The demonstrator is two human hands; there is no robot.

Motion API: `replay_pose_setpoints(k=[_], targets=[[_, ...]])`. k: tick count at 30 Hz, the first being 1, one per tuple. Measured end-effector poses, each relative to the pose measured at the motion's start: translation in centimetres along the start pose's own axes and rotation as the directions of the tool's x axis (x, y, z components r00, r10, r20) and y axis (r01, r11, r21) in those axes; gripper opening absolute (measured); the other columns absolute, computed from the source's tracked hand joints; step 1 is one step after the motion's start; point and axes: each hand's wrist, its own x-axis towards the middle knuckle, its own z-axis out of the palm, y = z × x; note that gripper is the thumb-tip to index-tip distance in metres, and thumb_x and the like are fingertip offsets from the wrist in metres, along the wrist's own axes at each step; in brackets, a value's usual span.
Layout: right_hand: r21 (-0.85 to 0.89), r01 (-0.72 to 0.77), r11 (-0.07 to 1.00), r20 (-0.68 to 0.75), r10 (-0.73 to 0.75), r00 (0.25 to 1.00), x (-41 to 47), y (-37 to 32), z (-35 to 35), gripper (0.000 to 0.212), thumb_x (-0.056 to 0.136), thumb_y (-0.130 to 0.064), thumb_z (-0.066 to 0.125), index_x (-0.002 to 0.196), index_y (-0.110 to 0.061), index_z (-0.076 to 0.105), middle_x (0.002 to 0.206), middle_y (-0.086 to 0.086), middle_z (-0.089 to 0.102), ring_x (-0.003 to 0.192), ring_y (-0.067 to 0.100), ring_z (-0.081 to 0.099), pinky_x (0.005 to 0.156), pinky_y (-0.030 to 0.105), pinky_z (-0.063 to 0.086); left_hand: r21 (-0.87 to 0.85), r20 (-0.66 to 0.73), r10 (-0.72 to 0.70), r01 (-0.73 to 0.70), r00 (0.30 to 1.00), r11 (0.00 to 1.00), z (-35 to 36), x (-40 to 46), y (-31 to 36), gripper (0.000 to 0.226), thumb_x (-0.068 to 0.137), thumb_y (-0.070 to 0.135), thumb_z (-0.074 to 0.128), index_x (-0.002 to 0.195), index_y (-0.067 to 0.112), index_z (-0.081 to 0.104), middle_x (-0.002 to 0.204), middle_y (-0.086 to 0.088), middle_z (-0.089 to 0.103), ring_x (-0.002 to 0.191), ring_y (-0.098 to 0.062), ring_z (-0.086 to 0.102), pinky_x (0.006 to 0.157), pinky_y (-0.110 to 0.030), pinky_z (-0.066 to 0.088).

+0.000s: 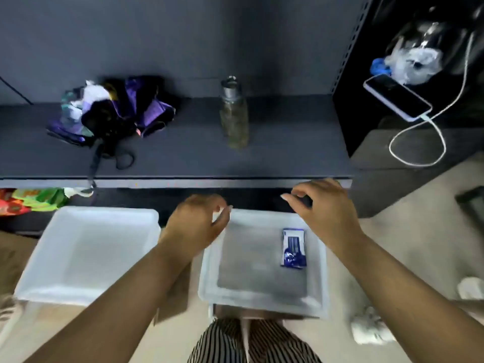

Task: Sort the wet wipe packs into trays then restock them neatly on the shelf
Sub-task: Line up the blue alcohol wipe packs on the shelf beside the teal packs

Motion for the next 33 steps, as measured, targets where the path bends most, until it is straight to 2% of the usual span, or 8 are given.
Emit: replay_pose_setpoints(k=[4, 12, 18, 22, 25, 27, 30, 33], targets=[[-0.066, -0.277, 0.959, 0.189, 0.285, 0.940, -7.1, 4.9, 4.8, 0.032, 0.079, -0.037, 0.062, 0.067, -0.009, 0.070, 0.067, 0.004, 0.070, 0.065, 0.030, 0.063, 0.060, 0.026, 0.047, -0.036, 0.160, -0.086, 0.093, 0.983, 0.995, 8.4, -2.8, -0.3, 0.048, 0.086, 0.049, 0.038, 0.082, 0.012, 0.067, 0.077, -0.004, 0.069, 0.072, -0.026, 0.063, 0.062, -0.027, 0.045], [-0.202, -0.706, 0.678, 0.547, 0.677, 0.493, -18.1, 12.5, 16.1, 0.038, 0.091, -0.041, 0.053, 0.104, -0.008, 0.067, 0.109, 0.007, 0.068, 0.102, 0.023, 0.060, 0.085, 0.027, 0.041, -0.015, 0.524, -0.260, 0.314, 0.811, 0.949, 26.0, -8.9, -3.2, 0.034, 0.094, 0.039, 0.043, 0.096, 0.012, 0.064, 0.095, -0.006, 0.068, 0.092, -0.024, 0.061, 0.079, -0.030, 0.048], [-0.230, -0.834, 0.501, 0.552, 0.773, 0.312, -19.6, 18.1, 24.6, 0.038, 0.092, -0.037, 0.052, 0.115, -0.007, 0.060, 0.117, 0.006, 0.063, 0.109, 0.021, 0.057, 0.084, 0.022, 0.038, 0.013, 0.596, -0.299, 0.363, 0.745, 0.932, 34.8, -11.0, -6.3, 0.036, 0.096, 0.036, 0.040, 0.103, 0.009, 0.063, 0.101, -0.008, 0.068, 0.094, -0.024, 0.060, 0.080, -0.033, 0.047], [-0.279, -0.868, 0.411, 0.529, 0.820, 0.218, -19.6, 21.2, 29.8, 0.025, 0.091, -0.040, 0.052, 0.085, -0.016, 0.054, 0.085, -0.002, 0.058, 0.082, 0.016, 0.053, 0.056, 0.019, 0.033, 0.034, 0.645, -0.290, 0.352, 0.707, 0.935, 38.3, -11.7, -7.8, 0.039, 0.097, 0.036, 0.038, 0.107, 0.008, 0.062, 0.101, -0.009, 0.068, 0.094, -0.026, 0.060, 0.082, -0.035, 0.048], [-0.229, -0.934, 0.275, 0.484, 0.865, 0.136, -19.4, 22.2, 32.5, 0.041, 0.091, -0.038, 0.055, 0.117, -0.007, 0.055, 0.115, 0.005, 0.063, 0.089, 0.014, 0.056, 0.040, 0.011, 0.032, 0.057, 0.671, -0.342, 0.414, 0.658, 0.909, 39.5, -12.9, -8.1, 0.041, 0.097, 0.040, 0.035, 0.114, 0.010, 0.057, 0.104, -0.008, 0.067, 0.098, -0.027, 0.060, 0.083, -0.035, 0.048], [-0.200, -0.962, 0.188, 0.451, 0.889, 0.080, -19.8, 22.4, 34.1, 0.046, 0.089, -0.038, 0.058, 0.122, -0.007, 0.051, 0.120, 0.006, 0.061, 0.097, 0.016, 0.060, 0.048, 0.006, 0.038, 0.092, 0.662, -0.380, 0.433, 0.646, 0.896, 39.9, -13.2, -8.0, 0.043, 0.096, 0.043, 0.034, 0.119, 0.012, 0.054, 0.106, -0.006, 0.066, 0.100, -0.026, 0.060, 0.082, -0.033, 0.045], [-0.181, -0.979, 0.098, 0.396, 0.918, 0.018, -20.2, 22.2, 35.8, 0.059, 0.084, -0.043, 0.063, 0.128, -0.008, 0.046, 0.126, 0.008, 0.054, 0.109, 0.023, 0.056, 0.082, 0.025, 0.049, 0.090, 0.657, -0.371, 0.420, 0.656, 0.903, 39.9, -13.3, -7.8, 0.043, 0.096, 0.044, 0.034, 0.122, 0.014, 0.052, 0.106, -0.004, 0.066, 0.101, -0.025, 0.060, 0.081, -0.032, 0.043], [-0.096, -0.995, -0.010, 0.415, 0.909, -0.049, -20.4, 22.1, 36.4, 0.066, 0.079, -0.043, 0.070, 0.129, -0.009, 0.044, 0.127, 0.007, 0.054, 0.111, 0.024, 0.056, 0.088, 0.031, 0.050, 0.065, 0.697, -0.360, 0.444, 0.621, 0.893, 40.0, -13.1, -8.0, 0.045, 0.094, 0.046, 0.035, 0.122, 0.014, 0.051, 0.105, -0.003, 0.066, 0.101, -0.023, 0.059, 0.083, -0.031, 0.043]])
